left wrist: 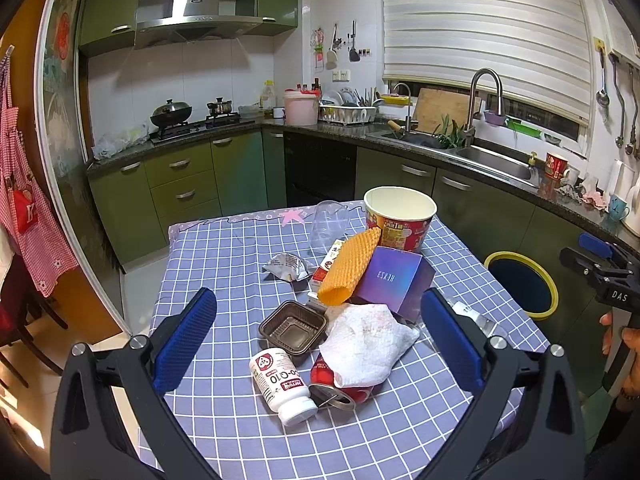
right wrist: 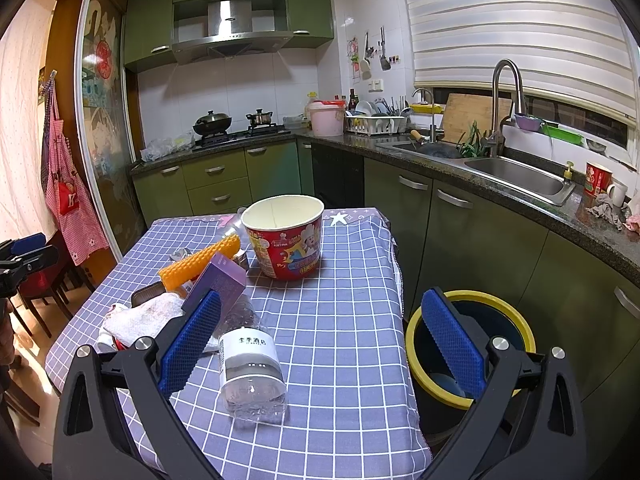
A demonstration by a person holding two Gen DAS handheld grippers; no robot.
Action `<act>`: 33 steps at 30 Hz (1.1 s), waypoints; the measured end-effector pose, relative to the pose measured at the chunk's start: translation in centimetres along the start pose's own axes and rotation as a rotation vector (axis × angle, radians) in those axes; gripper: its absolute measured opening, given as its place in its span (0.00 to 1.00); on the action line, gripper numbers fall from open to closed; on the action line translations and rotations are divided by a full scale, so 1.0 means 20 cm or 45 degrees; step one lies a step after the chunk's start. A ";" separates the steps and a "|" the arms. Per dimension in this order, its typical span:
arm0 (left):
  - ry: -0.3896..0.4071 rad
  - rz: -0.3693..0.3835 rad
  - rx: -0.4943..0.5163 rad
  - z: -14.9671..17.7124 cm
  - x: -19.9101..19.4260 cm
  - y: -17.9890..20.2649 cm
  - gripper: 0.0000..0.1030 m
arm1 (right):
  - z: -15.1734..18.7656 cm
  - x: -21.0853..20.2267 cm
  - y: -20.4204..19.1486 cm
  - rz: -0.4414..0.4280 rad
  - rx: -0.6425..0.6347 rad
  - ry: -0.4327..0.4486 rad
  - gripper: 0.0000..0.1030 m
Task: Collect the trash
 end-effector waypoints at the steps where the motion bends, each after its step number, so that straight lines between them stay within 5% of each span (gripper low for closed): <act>1: 0.000 0.000 0.000 0.00 0.00 0.00 0.94 | 0.00 0.00 0.00 0.000 0.000 0.000 0.96; 33: -0.002 -0.001 0.007 0.01 0.00 0.00 0.95 | 0.01 0.01 0.00 0.001 0.002 -0.006 0.96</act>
Point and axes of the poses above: each gripper's, at about its wrist camera, not at the fingertips, and x roughly the way its jaws point, y to its right, z to its underside, the point moved 2 cm from there along x, roughly the way its jaws point, and after that the axes turned 11 degrees about -x, right-handed, at the moved point
